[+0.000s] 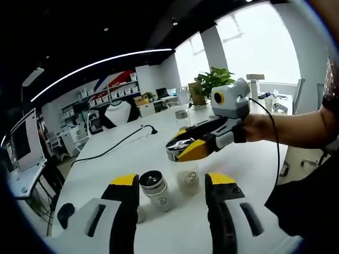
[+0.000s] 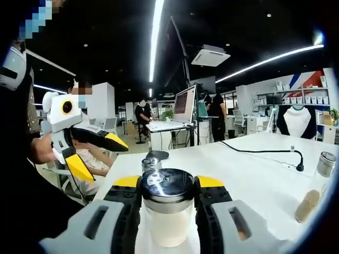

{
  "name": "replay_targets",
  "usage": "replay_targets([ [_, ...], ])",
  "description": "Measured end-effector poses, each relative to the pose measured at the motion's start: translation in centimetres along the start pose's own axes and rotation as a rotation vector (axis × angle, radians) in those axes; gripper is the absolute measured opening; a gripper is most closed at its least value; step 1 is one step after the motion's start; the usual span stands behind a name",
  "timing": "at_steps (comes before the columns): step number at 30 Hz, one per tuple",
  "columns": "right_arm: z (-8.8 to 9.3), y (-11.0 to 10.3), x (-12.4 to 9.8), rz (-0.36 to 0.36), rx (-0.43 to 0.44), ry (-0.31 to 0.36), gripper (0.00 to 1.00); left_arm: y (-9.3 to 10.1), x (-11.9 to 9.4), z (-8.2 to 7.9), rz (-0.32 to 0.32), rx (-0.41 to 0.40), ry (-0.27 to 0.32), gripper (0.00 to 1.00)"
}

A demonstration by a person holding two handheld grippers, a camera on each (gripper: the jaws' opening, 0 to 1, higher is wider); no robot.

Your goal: Rotate the seasoning bottle until the label or dispensing opening points toward the visible target arrow and the bottle remains upright within the marked orientation range

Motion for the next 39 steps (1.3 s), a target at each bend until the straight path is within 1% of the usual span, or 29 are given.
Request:
replay_targets([
  [3,0.0,-0.1,0.0,-0.007,-0.018,-0.01,0.36,0.1,0.2,0.1,0.006,0.004,-0.015,0.47],
  [4,0.1,-0.2,0.0,-0.007,-0.033,-0.016,0.36,0.2,0.2,0.1,0.008,0.004,-0.012,0.47],
  [6,0.0,-0.2,0.0,-0.015,-0.032,-0.017,0.37,0.3,0.4,-0.1,0.013,0.002,-0.008,0.48],
  [10,0.0,-0.1,-0.2,-0.024,-0.033,-0.028,0.37,0.4,0.6,-0.4,0.015,-0.001,-0.003,0.52],
  [13,-1.1,-0.1,-0.6,-0.022,-0.024,0.01,0.38,0.6,0.7,-0.5,0.023,-0.009,-0.005,0.55],
  [14,-1.1,-0.1,-0.7,-0.021,-0.023,0.009,0.38,0.6,0.8,-0.5,0.024,-0.01,-0.005,0.55],
  [17,-1.3,0.0,-1.1,0.02,-0.022,-0.006,0.37,0.8,1.0,-0.8,0.03,-0.021,-0.006,0.58],
  [19,-1.4,-0.4,-1.8,0.038,-0.006,0.012,0.35,1.1,1.1,-1.3,0.038,-0.021,0.004,0.59],
  [22,-1.4,-0.8,-2.7,0.063,0.008,0.025,0.36,1.9,1.5,-2.0,0.06,-0.018,0.017,0.6],
  [24,-1.6,-1.0,-3.5,0.099,0.022,0.046,0.39,2.4,1.8,-2.4,0.074,-0.017,0.025,0.6],
  [26,-1.4,-1.2,-4.2,0.138,0.033,0.045,0.39,2.7,2.1,-2.8,0.084,-0.014,0.029,0.6],
  [27,-1.2,-0.9,-4.8,0.183,0.046,0.051,0.4,2.9,2.1,-3.2,0.088,-0.009,0.039,0.61],
  [28,-1.0,-0.7,-5.3,0.21,0.054,0.05,0.41,3.0,2.2,-3.5,0.092,-0.009,0.044,0.61],
  [30,0.0,-0.3,-6.4,0.282,0.073,0.039,0.45,3.2,2.2,-4.0,0.097,-0.01,0.059,0.62],
  [31,0.5,0.2,-7.1,0.325,0.1,0.04,0.46,3.2,2.2,-4.1,0.097,-0.011,0.064,0.62],
  [33,1.4,0.7,-8.1,0.38,0.149,0.046,0.5,3.2,2.2,-4.3,0.098,-0.011,0.069,0.64],
  [34,1.6,0.8,-8.3,0.387,0.155,0.044,0.5,3.2,2.3,-4.3,0.098,-0.012,0.069,0.65],
  [35,2.5,1.2,-8.7,0.417,0.169,0.02,0.5,3.1,2.3,-4.2,0.097,-0.015,0.067,0.66],
  [37,3.5,2.1,-9.4,0.485,0.17,-0.012,0.5,2.8,2.4,-4.0,0.092,-0.023,0.061,0.69],
  [39,3.8,2.7,-9.9,0.519,0.183,-0.007,0.5,2.4,2.3,-3.8,0.088,-0.034,0.059,0.69],
])
Point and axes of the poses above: the point that each gripper's makers call its tool centre point, and the gripper's own axes: x roughly forward along the fingers, y roughly to its right, z roughly out of its underside, the point moved 1 cm from there along -x, roughly backward along the fingers, and after that the axes turned 12 degrees about -y, right-handed, at the moved point
